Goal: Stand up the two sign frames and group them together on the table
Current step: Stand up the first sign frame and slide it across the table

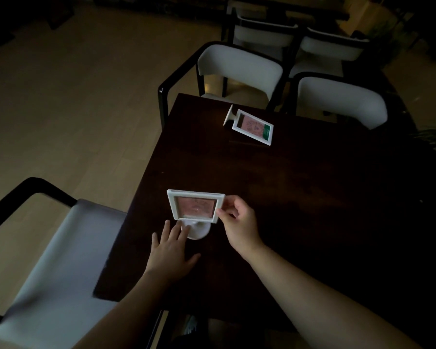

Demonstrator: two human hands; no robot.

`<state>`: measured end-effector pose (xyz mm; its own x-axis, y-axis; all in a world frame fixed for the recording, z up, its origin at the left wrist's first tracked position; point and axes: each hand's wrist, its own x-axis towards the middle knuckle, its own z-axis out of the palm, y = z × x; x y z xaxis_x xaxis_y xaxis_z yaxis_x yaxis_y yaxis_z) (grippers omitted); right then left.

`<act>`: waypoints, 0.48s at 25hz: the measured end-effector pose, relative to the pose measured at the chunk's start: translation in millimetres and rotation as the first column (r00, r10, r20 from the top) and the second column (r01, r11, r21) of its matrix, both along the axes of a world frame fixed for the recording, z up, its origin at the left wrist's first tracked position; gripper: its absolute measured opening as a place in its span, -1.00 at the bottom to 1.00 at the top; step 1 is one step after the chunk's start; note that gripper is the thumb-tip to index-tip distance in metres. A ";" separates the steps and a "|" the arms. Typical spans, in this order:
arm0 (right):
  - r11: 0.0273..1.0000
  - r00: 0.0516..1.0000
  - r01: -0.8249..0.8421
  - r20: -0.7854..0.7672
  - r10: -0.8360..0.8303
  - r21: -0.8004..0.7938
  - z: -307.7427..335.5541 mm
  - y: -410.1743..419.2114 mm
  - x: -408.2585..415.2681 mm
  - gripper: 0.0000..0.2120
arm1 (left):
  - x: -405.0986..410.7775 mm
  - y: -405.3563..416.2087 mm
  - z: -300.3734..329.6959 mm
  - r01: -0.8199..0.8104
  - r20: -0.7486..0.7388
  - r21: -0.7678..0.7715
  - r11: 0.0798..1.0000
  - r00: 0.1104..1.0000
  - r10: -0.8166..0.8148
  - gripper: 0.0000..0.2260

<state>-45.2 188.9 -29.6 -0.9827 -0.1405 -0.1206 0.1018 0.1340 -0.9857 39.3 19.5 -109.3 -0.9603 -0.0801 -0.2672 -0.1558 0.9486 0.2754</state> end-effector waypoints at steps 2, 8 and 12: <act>0.999 1.000 -0.022 -0.014 0.021 -0.027 -2.2 2.4 6.0 -0.82 | 1.6 -2.3 -1.6 0.020 0.017 -0.001 1.000 1.000 -0.020 -0.18; 0.993 0.993 -0.104 0.066 0.101 0.048 -24.4 11.7 25.5 -0.72 | 4.3 -8.6 -0.5 0.045 0.044 -0.016 0.999 0.998 -0.044 -0.16; 0.807 0.973 -0.228 0.137 0.183 0.544 -48.9 17.8 37.3 -0.60 | 9.9 -10.7 -1.5 0.079 0.074 -0.046 0.996 0.994 -0.076 -0.12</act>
<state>-7.9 206.7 -78.6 -0.9232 -0.2258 -0.3110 0.0794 0.6797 -0.7292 49.3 8.7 -110.9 -0.9424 -0.0209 -0.3339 -0.0990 0.9707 0.2189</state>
